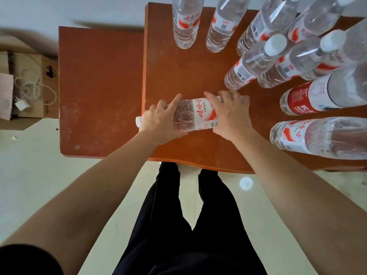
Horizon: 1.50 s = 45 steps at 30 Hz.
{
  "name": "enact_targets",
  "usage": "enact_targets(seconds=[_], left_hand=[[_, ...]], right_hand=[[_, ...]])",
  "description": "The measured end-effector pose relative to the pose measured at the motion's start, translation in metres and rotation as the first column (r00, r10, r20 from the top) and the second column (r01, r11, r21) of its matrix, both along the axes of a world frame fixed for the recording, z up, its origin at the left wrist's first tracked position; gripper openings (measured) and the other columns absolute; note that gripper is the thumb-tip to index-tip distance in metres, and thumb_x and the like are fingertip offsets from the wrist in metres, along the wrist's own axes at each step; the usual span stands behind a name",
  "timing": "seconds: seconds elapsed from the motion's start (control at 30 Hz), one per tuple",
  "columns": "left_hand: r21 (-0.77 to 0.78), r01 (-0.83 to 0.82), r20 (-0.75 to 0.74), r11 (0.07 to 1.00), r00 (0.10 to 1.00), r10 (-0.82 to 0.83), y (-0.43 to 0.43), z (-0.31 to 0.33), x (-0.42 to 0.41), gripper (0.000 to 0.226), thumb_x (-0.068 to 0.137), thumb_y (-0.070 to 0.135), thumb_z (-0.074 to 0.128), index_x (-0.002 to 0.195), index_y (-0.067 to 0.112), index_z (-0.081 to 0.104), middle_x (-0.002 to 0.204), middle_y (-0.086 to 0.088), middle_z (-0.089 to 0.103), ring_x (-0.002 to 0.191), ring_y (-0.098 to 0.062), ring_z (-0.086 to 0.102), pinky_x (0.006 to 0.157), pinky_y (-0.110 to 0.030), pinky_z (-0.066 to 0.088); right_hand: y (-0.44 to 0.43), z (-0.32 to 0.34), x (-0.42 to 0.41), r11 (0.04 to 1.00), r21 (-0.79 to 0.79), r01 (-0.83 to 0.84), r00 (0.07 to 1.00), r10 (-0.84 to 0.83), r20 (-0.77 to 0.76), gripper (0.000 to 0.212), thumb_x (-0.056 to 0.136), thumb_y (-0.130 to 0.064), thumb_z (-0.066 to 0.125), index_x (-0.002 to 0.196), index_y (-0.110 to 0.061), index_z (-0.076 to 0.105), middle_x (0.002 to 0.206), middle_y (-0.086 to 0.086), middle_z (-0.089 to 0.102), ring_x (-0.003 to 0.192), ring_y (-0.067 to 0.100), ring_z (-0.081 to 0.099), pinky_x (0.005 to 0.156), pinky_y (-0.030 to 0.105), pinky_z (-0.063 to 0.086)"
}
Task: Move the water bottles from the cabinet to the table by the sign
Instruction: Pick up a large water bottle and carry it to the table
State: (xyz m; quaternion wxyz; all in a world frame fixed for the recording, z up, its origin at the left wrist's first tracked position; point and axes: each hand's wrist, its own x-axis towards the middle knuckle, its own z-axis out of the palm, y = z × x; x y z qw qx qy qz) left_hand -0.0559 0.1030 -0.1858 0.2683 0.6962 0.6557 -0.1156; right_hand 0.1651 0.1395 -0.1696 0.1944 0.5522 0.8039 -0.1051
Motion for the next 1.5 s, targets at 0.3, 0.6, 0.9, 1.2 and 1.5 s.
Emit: enact_targets(seconds=[0.3,0.6,0.9,1.2,1.5], left_hand=[[-0.086,-0.048,-0.17,0.995,0.985,0.033,-0.081,0.039,0.028,0.104,0.076,0.085,0.055,0.156,0.048,-0.001,0.132,-0.006,0.05,0.114,-0.028,0.058,0.079,-0.038,0.05],[0.124,-0.38,-0.264,0.917,0.878,0.4,-0.198,0.119,0.035,0.114,0.075,0.077,0.063,0.152,0.051,-0.018,0.13,-0.008,0.056,0.11,-0.029,0.061,0.081,-0.04,0.052],[0.725,-0.45,-0.206,0.521,0.581,0.788,-0.287,0.279,-0.05,0.099,0.065,0.063,0.083,0.151,0.033,0.044,0.114,-0.017,0.064,0.091,-0.041,0.064,0.07,-0.049,0.054],[0.973,-0.052,-0.215,0.225,0.151,0.965,-0.597,0.443,-0.139,0.094,0.079,0.051,0.077,0.157,0.032,0.029,0.139,-0.021,0.052,0.122,-0.043,0.053,0.096,-0.054,0.042],[0.979,0.113,-0.14,0.171,-0.239,0.961,-0.901,0.479,-0.136,0.1,0.074,0.031,0.088,0.156,0.03,0.033,0.145,-0.019,0.051,0.134,-0.041,0.048,0.109,-0.062,0.036]], right_hand=[[-0.069,0.009,0.024,0.999,-0.018,-0.038,0.984,0.034,-0.175,0.089,0.07,-0.048,0.087,0.142,-0.037,0.036,0.133,0.001,0.052,0.124,0.027,0.047,0.097,0.05,0.04],[-0.115,0.062,-0.006,0.932,0.099,-0.348,0.863,0.36,-0.356,0.082,0.066,-0.025,0.088,0.134,-0.035,0.042,0.124,0.0,0.052,0.12,0.029,0.045,0.095,0.051,0.035],[-0.13,0.225,-0.171,0.646,0.647,-0.404,0.457,0.756,-0.469,0.069,0.078,-0.032,0.08,0.137,-0.031,0.044,0.13,0.005,0.054,0.126,0.033,0.047,0.106,0.058,0.035],[-0.404,0.418,-0.343,0.359,0.907,-0.221,-0.082,0.92,-0.384,0.077,0.078,-0.041,0.08,0.145,-0.031,0.044,0.147,0.012,0.049,0.137,0.038,0.042,0.113,0.061,0.029],[-0.719,0.477,-0.418,0.215,0.966,-0.143,-0.48,0.839,-0.258,0.078,0.076,-0.03,0.084,0.145,-0.03,0.048,0.144,0.013,0.051,0.137,0.036,0.039,0.115,0.061,0.022]])
